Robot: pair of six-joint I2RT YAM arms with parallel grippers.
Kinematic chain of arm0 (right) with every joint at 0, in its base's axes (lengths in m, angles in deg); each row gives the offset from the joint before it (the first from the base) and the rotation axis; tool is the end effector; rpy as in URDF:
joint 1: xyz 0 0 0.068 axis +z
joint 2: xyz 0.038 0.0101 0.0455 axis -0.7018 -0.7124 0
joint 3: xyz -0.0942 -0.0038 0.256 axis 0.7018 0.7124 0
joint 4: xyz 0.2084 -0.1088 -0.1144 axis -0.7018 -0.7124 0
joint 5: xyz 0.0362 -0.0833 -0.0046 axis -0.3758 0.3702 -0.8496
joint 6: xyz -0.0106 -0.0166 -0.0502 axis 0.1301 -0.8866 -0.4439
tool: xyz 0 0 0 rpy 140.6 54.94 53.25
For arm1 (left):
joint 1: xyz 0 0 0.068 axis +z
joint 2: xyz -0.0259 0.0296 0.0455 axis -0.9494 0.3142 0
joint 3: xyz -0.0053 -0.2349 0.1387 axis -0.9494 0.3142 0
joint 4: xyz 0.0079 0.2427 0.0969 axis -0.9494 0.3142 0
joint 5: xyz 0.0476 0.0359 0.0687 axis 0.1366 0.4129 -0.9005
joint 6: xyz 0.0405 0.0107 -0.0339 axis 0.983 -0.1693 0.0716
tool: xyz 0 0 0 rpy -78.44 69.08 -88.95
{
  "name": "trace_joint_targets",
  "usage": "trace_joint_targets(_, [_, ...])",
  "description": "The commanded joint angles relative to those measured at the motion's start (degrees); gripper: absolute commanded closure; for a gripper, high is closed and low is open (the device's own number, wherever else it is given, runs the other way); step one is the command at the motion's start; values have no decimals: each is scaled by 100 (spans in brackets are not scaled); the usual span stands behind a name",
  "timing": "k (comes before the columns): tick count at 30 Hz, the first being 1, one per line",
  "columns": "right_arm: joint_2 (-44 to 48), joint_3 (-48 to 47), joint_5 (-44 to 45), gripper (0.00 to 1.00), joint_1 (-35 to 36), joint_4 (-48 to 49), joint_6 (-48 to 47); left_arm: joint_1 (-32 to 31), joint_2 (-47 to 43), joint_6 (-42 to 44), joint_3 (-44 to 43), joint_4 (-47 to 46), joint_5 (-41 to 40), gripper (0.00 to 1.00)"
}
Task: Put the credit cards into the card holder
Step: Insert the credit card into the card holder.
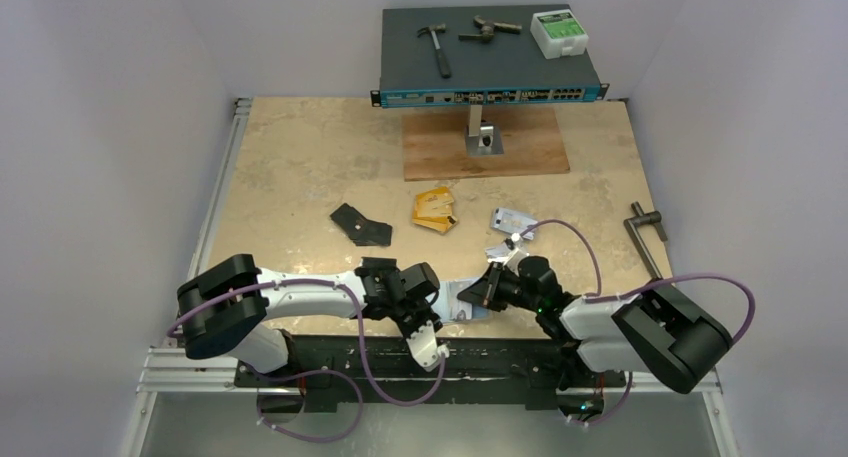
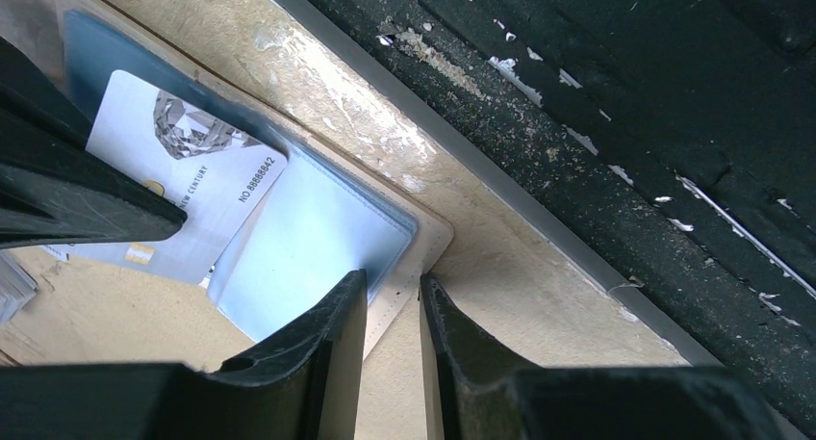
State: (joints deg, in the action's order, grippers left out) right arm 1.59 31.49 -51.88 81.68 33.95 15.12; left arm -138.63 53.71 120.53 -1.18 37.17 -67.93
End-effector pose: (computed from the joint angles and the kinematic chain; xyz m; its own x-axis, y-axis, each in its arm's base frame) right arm 0.1379 0.1188 0.1062 -0.8762 0.3379 -0.3437 -0.1145 0.5467 0.8295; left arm 0.0967 -0.2471 0.1531 0.8078 0.5038 -0.3061 0.5886 -0.7180 0.3716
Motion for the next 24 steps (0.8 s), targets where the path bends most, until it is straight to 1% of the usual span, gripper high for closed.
trace_joint_targets(1, [214,104,28,100,18,-416,-290,-41,29,-141,-126,-1,-30,75])
trace_joint_targets(4, [158,131,-21,100,21,-377,-300,-56,55,-191,-178,16,-43,76])
trace_joint_targets(13, [-511,138,-236,100,24,336,-233,-104,82,-242,-267,27,-85,76])
trace_joint_targets(24, [-591,-138,-246,100,18,164,-477,-98,73,-269,-287,23,-114,77])
